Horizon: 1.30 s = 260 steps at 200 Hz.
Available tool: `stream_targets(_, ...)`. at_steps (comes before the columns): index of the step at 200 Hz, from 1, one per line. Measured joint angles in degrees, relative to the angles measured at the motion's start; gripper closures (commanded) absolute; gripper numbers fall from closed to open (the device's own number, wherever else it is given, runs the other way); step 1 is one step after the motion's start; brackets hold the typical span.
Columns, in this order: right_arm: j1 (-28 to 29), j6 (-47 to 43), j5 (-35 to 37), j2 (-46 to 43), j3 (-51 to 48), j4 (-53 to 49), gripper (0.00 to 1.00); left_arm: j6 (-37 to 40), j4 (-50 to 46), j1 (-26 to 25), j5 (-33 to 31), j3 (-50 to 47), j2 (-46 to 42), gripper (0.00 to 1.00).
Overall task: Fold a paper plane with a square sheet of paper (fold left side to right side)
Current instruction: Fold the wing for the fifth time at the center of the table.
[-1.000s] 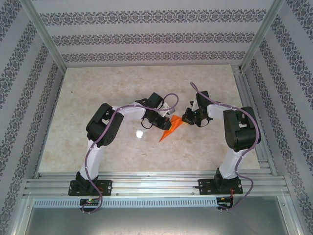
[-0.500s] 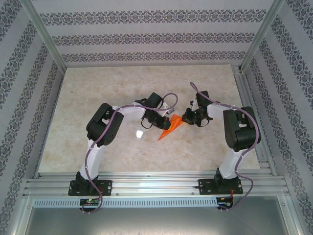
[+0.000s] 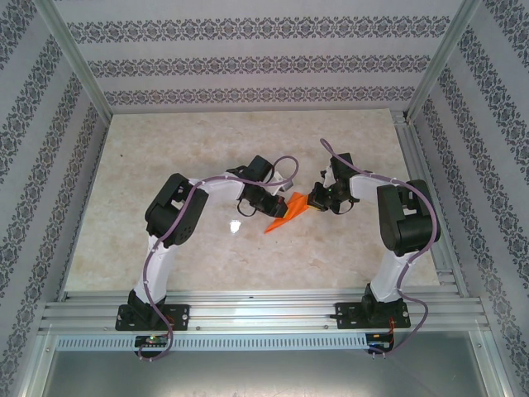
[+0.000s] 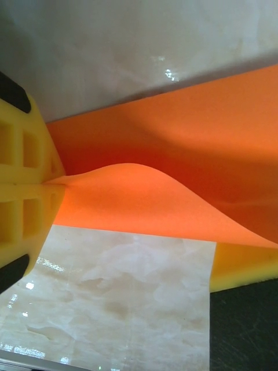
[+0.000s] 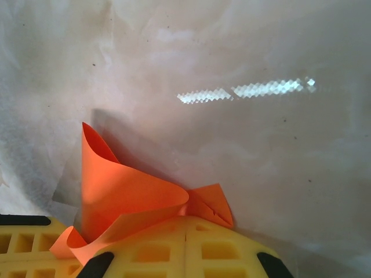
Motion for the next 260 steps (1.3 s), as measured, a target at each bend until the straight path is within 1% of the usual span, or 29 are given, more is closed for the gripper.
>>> stream_targets(15, 0.0, 0.0, 0.2, -0.2, 0.0, 0.0, 1.0, 0.0, 0.4, 0.0, 0.0, -0.2, 0.0, 1.0)
stream_targets(29, 0.0, 0.0, 0.6, -0.6, 0.0, -0.4, 0.98, 0.0, 0.9, 0.0, 0.0, -0.7, 0.0, 1.0)
stream_targets(54, 0.0, 0.0, 1.9, -3.3, -0.1, -4.0, 0.96, 0.0, 1.8, 0.0, -0.1, -1.2, -0.2, 1.0)
stream_targets(61, 0.0, 0.0, 2.2, -4.5, -0.1, -4.6, 0.96, 0.0, 2.1, 0.0, -0.1, -1.4, -0.3, 1.0)
stream_targets(75, -0.2, 0.0, 2.6, -7.2, -0.1, -5.5, 1.0, 0.0, 2.4, 0.0, -0.2, -1.6, -0.4, 1.0)
stream_targets(96, -0.2, 0.6, 2.6, -10.6, -0.1, -5.8, 1.0, 0.0, 2.6, -0.1, -0.2, -1.7, -0.4, 1.0)
stream_targets(110, 0.6, 1.6, 2.4, -11.4, -0.2, -5.3, 1.0, 0.0, 2.6, -0.1, -0.2, -1.7, -0.4, 1.0)
stream_targets(133, 3.4, 4.0, 1.7, -10.8, -0.6, -3.1, 1.0, 0.0, 2.6, -0.1, -0.2, -1.7, -0.4, 1.0)
stream_targets(169, 7.3, 7.2, 0.2, -7.0, -0.7, 0.6, 1.0, 0.0, 2.6, -0.1, -0.4, -1.8, -0.4, 1.0)
stream_targets(229, 8.6, 9.4, -0.6, -1.8, -0.8, 3.5, 1.0, 0.0, 2.6, -0.2, -0.5, -1.8, -0.4, 1.0)
stream_targets(260, 8.7, 9.3, -0.5, -1.0, -0.8, 4.2, 1.0, 0.0, 2.6, -0.2, -0.6, -1.8, -0.5, 1.0)
